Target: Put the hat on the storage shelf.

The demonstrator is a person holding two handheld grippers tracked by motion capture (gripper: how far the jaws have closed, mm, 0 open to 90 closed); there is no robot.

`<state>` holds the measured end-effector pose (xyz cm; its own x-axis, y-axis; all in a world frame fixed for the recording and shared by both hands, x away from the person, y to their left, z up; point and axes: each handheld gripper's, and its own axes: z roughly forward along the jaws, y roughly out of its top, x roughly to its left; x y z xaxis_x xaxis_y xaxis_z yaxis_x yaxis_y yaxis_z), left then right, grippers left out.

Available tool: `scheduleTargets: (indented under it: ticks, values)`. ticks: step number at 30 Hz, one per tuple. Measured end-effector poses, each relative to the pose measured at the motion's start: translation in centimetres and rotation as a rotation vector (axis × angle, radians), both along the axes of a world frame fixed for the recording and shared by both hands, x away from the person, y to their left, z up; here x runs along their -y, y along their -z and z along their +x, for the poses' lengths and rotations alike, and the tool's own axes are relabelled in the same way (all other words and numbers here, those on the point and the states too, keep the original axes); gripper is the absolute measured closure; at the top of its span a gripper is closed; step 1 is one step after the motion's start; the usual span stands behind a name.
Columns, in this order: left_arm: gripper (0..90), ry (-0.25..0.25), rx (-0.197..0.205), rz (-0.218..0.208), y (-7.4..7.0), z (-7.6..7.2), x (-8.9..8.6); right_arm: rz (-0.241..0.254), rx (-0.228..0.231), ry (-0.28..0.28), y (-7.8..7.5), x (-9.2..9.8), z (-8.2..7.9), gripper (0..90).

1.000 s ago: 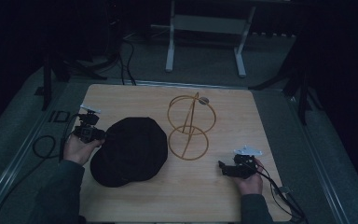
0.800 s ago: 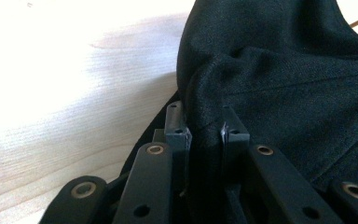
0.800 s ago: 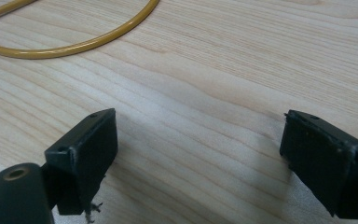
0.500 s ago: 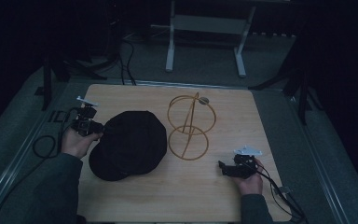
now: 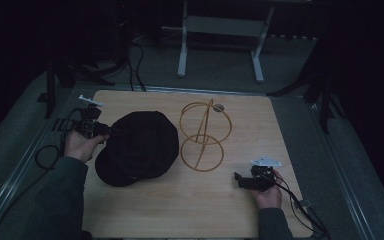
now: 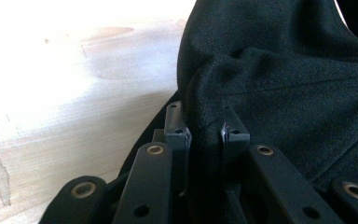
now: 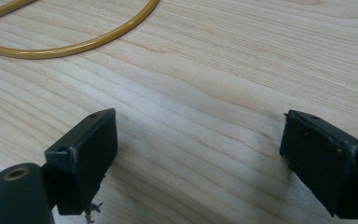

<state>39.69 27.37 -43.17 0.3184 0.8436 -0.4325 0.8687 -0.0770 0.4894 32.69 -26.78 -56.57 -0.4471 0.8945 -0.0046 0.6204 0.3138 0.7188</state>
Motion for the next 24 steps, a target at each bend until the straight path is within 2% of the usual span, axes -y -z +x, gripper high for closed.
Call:
scheduleTargets:
  ticks: [9, 17, 24]
  values:
    - [77.8, 0.004, 0.009, -0.015, -1.2, 1.3, 0.6, 0.0, 0.0, 0.0, 0.0, 0.0, 0.0, 11.2]
    - [77.8, 0.002, 0.016, 0.016, -2.4, 2.6, 0.9, 0.0, 0.0, 0.0, 0.0, 0.0, 0.0, 11.2]
    - [77.6, 0.008, 0.031, 0.022, -3.6, 3.5, 0.5, 0.001, 0.0, 0.001, 0.0, 0.0, 0.0, 11.2]
